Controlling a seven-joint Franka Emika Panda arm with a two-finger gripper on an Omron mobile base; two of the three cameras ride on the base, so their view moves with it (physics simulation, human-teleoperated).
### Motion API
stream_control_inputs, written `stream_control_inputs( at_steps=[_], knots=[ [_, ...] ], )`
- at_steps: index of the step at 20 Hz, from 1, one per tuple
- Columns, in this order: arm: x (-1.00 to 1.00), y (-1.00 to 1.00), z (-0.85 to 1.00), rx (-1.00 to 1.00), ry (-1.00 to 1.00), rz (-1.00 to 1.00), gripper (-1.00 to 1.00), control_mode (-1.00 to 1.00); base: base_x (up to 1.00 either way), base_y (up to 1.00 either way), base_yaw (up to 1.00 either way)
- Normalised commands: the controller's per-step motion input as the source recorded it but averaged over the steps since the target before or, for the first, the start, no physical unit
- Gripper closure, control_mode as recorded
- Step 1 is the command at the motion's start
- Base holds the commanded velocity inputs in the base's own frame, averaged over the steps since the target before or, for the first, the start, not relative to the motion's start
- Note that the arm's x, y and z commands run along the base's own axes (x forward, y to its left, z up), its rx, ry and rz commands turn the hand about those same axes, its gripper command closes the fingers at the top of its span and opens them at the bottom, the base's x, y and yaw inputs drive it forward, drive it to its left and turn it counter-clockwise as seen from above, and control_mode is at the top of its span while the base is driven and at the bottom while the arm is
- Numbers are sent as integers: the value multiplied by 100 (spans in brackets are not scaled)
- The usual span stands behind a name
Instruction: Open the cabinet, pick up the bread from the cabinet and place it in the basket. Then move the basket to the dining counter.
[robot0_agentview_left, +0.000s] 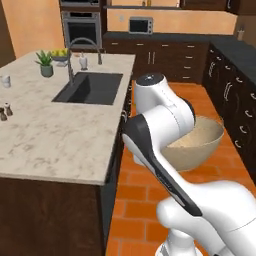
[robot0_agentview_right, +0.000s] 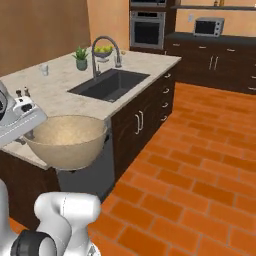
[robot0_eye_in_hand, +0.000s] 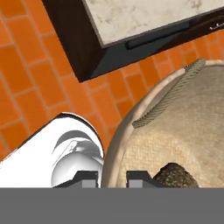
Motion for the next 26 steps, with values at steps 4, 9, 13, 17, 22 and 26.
stream_control_inputs(
  at_steps=[4, 9, 13, 17, 22, 26],
  knots=[
    [0, 0, 0, 0, 0, 0, 100, 100, -11, 71, -61],
    [0, 0, 0, 0, 0, 0, 100, 100, -19, 60, -63],
    [0, 0, 0, 0, 0, 0, 100, 100, -53, 50, -58],
    [0, 0, 0, 0, 0, 0, 100, 100, -92, 41, -28],
    [0, 0, 0, 0, 0, 0, 100, 100, -32, 93, 1],
    [0, 0, 0, 0, 0, 0, 100, 100, 0, 100, 14]
  ],
)
